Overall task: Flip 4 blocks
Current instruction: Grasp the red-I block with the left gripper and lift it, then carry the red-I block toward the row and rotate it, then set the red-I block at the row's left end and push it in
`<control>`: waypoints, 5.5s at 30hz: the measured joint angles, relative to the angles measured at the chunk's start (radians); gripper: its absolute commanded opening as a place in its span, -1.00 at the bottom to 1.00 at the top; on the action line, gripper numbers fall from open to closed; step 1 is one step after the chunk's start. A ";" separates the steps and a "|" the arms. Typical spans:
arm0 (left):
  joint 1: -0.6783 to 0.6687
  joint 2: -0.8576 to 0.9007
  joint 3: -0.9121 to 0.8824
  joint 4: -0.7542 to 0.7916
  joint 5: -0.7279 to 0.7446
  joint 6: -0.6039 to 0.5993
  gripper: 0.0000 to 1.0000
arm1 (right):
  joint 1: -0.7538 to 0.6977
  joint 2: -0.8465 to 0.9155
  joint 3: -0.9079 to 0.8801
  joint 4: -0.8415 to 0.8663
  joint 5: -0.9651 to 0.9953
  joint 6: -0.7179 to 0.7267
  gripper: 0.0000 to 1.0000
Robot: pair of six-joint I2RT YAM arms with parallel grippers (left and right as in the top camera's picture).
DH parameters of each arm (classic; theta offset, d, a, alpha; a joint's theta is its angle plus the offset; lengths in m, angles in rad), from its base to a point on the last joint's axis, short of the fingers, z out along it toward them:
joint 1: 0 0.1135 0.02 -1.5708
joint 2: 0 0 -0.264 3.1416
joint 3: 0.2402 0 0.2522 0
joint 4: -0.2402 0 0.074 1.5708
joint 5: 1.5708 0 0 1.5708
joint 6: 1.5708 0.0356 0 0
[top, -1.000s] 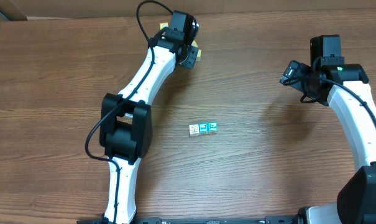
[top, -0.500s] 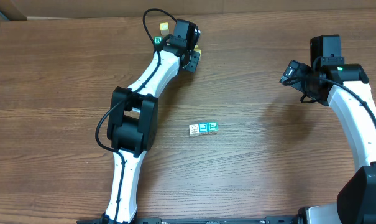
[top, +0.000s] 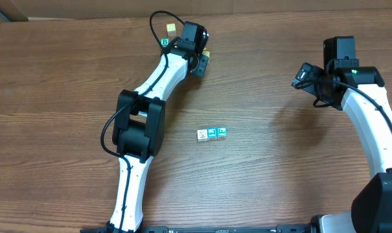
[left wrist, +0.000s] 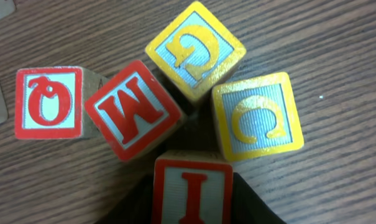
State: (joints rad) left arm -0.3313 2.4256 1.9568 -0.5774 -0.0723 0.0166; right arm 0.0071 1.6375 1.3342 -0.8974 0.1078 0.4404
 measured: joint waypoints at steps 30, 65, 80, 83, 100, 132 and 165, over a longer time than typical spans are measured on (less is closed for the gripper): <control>0.000 -0.443 0.000 -0.687 0.039 -0.217 -0.47 | 0.000 0.000 0.000 0.000 0.000 0.000 1.00; -0.108 -0.610 -0.676 -0.433 0.094 -0.444 -0.48 | 0.000 0.000 0.000 0.000 0.000 0.000 1.00; -0.063 -0.610 -0.666 -0.481 0.138 -0.460 -0.09 | 0.000 0.000 0.000 0.000 0.000 0.000 1.00; -0.035 -0.610 -0.629 -0.523 0.106 -0.453 -0.91 | 0.000 0.000 0.000 0.000 0.000 0.000 1.00; -0.015 -0.610 -0.778 -0.312 -0.035 -0.448 -0.92 | 0.000 0.000 0.000 -0.001 0.000 0.000 1.00; -0.071 -0.610 -0.810 -0.237 0.143 -0.448 -0.90 | 0.000 0.000 0.000 0.000 0.000 0.000 1.00; -0.068 -0.610 -0.810 -0.251 0.185 -0.448 -0.92 | 0.000 0.000 0.000 0.000 0.001 0.000 1.00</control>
State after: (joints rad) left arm -0.3988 1.8160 1.1469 -0.8284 0.1131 -0.4313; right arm 0.0071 1.6375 1.3342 -0.8978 0.1085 0.4400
